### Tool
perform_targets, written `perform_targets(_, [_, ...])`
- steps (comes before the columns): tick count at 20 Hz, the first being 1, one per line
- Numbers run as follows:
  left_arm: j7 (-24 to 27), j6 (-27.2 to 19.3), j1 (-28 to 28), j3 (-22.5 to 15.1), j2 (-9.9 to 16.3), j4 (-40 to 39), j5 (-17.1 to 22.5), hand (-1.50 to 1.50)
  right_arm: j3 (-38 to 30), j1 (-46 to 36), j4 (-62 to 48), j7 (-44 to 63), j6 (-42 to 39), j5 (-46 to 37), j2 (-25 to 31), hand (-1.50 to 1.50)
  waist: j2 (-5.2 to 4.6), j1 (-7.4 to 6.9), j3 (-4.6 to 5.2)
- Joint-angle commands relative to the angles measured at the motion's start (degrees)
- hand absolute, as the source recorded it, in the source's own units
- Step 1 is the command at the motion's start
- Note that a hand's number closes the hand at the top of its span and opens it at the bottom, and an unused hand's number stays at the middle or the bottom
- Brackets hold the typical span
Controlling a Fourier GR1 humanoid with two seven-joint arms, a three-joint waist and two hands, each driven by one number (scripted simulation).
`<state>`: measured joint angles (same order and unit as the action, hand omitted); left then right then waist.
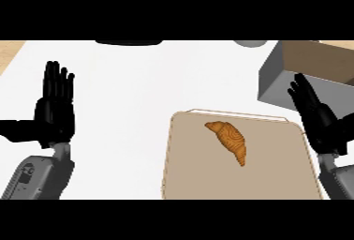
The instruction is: Pick the croissant from the tray and place it in the cardboard box
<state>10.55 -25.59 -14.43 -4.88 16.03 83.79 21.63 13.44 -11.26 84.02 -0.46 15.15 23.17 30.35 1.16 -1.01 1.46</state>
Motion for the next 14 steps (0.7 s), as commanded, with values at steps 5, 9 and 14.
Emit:
perform_targets(5, [-1.0, 12.2, -1.3, -9.7, 11.5, -1.2, -8.9, 0.0, -0.8, -16.2, 14.4, -6.0, -16.4, 1.6, 7.6, -1.5, -0.35, 0.14, -1.55])
perform_targets(9, [-2.6, 17.5, -2.0, -14.4, 13.9, -0.2, -11.1, 0.0, -0.3, -19.4, 10.5, -11.9, -25.9, -6.8, 18.6, -1.5, -1.48, -0.01, -1.59])
perform_targets(14, [-2.5, 20.3, -3.6, -14.1, 14.9, -0.5, -11.2, 0.0, 0.6, -20.9, 3.8, -30.5, -33.0, -15.8, 20.5, -1.5, -1.89, -0.76, -1.62])
